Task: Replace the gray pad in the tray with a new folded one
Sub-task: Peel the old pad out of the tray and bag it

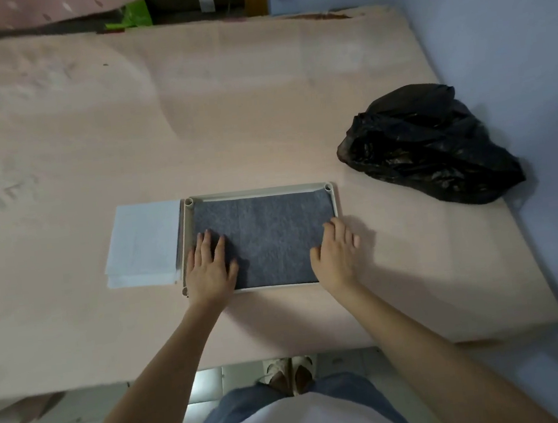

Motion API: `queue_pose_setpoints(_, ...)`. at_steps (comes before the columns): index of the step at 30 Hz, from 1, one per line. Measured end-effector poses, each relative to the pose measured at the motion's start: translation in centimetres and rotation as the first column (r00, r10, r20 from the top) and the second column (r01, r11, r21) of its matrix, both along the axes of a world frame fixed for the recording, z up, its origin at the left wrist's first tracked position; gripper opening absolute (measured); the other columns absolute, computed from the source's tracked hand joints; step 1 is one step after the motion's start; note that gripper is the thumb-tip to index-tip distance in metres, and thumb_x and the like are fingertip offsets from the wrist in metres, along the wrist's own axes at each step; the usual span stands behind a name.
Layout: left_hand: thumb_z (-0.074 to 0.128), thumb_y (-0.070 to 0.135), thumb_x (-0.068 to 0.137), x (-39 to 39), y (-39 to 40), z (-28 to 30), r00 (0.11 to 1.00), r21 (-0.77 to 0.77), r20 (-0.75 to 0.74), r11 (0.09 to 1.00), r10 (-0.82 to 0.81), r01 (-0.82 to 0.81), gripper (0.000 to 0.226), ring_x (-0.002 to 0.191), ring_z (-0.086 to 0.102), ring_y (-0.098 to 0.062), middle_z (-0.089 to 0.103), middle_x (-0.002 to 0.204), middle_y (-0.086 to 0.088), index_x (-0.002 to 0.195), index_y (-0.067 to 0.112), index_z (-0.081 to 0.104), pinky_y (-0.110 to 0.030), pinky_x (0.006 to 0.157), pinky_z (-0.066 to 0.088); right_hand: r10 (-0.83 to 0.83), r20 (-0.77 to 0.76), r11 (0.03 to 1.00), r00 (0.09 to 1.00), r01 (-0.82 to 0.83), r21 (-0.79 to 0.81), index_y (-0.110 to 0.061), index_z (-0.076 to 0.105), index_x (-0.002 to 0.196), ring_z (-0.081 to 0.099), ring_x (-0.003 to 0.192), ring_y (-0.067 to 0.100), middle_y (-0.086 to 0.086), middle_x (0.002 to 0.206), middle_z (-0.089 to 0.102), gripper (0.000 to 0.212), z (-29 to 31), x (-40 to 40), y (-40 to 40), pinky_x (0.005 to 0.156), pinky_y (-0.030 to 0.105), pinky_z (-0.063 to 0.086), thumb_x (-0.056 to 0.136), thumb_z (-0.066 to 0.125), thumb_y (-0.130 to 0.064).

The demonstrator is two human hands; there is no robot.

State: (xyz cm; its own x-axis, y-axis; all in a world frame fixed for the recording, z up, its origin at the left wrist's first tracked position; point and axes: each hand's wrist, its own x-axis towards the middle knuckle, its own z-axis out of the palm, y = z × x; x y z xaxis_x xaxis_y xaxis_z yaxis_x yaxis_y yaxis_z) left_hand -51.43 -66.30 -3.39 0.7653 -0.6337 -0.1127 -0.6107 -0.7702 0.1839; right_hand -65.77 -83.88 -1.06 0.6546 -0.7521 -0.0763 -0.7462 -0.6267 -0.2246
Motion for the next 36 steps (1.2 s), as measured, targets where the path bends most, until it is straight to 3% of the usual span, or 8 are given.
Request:
queue_pose_setpoints(4,0.058,0.023,0.084,-1.0,-5.1,2.6,0.994,-0.079,-0.022,0.991,-0.111,0.108,0.035,0.112,0.052,-0.039,0.053,0.123,-0.020,0.113,0.003,0.060,-0.043,0.092,0.041,-0.061,0.021,0.998,0.998,0.061,-0.013,-0.007,0.062,0.096,0.054,0.092,0.031,0.012,0.100,0.058,0.024,1.0,-0.9,-1.0,0.077,0.041,0.041,0.073,0.065,-0.013)
queue_pose_setpoints(10,0.045,0.025,0.095,-3.4,-15.3,4.7,0.948,-0.080,-0.118,0.955,-0.294,0.286,0.029,0.106,0.053,-0.029,0.053,0.115,-0.010,0.118,0.011,0.053,-0.034,0.070,0.040,-0.149,-0.162,0.986,0.975,0.158,0.047,-0.013,0.064,0.100,0.057,0.094,0.028,0.008,0.102,0.060,0.024,2.4,-2.3,-1.0,0.080,0.035,0.040,0.089,0.052,-0.030)
queue_pose_setpoints(14,0.039,0.030,0.098,-3.4,-19.2,4.3,0.962,-0.013,-0.196,0.982,-0.188,0.189,0.031,0.104,0.056,-0.030,0.057,0.116,-0.010,0.115,0.008,0.054,-0.033,0.068,0.037,-0.155,-0.171,0.988,0.973,0.153,-0.028,-0.008,0.063,0.059,0.056,0.051,0.027,0.009,0.058,0.057,0.036,2.2,-3.2,0.4,0.055,0.031,0.044,0.049,0.088,-0.032)
queue_pose_setpoints(16,0.039,0.035,0.098,-3.1,-20.2,3.9,0.966,0.026,-0.210,0.986,-0.154,0.163,0.034,0.101,0.059,-0.029,0.061,0.112,-0.009,0.114,0.013,0.058,-0.031,0.066,0.038,-0.156,-0.173,0.987,0.972,0.150,-0.047,-0.010,0.059,0.053,0.053,0.046,0.025,0.006,0.051,0.053,0.040,2.0,-3.5,0.7,0.051,0.030,0.044,0.043,0.090,-0.033)
queue_pose_setpoints(21,0.037,0.045,0.098,-2.9,-21.9,3.4,0.965,0.094,-0.256,0.992,-0.058,0.085,0.039,0.090,0.063,-0.027,0.066,0.098,-0.007,0.108,0.020,0.065,-0.029,0.064,0.039,-0.104,-0.296,0.993,0.950,0.083,-0.082,-0.014,0.059,0.092,0.057,0.085,0.023,0.003,0.090,0.058,0.029,2.5,-3.8,0.9,0.076,0.034,0.038,0.095,0.046,-0.040)
queue_pose_setpoints(28,0.038,0.044,0.096,-3.4,-22.6,3.7,0.960,0.078,-0.276,0.997,0.048,-0.028,0.040,0.084,0.063,-0.028,0.067,0.089,-0.008,0.085,0.013,0.060,-0.029,0.064,0.035,-0.168,-0.245,0.979,0.955,0.191,0.072,-0.013,0.056,0.100,0.058,0.093,0.023,0.004,0.099,0.058,0.032,2.2,-3.1,1.1,0.079,0.034,0.041,0.096,0.043,-0.042)
queue_pose_setpoints(32,0.033,0.037,0.099,-3.4,-23.1,4.4,0.958,0.094,-0.280,0.995,0.057,-0.031,0.039,0.073,0.055,-0.025,0.064,0.088,-0.006,0.097,0.012,0.062,-0.029,0.064,0.034,-0.225,-0.132,0.966,0.965,0.239,0.100,-0.013,0.057,0.092,0.058,0.088,0.023,0.004,0.094,0.058,0.024,1.8,-3.6,1.2,0.075,0.034,0.044,0.094,0.045,-0.035)
queue_pose_setpoints(36,0.031,0.036,0.099,-3.4,-23.2,4.8,0.945,0.061,-0.316,0.995,0.091,-0.075,0.040,0.097,0.061,-0.030,0.061,0.110,-0.011,0.114,0.007,0.054,-0.033,0.069,0.035,-0.194,-0.009,0.978,0.981,0.194,0.074,-0.012,0.054,0.084,0.056,0.080,0.022,0.005,0.083,0.057,0.017,1.6,-3.3,1.6,0.067,0.033,0.045,0.088,0.054,-0.028)
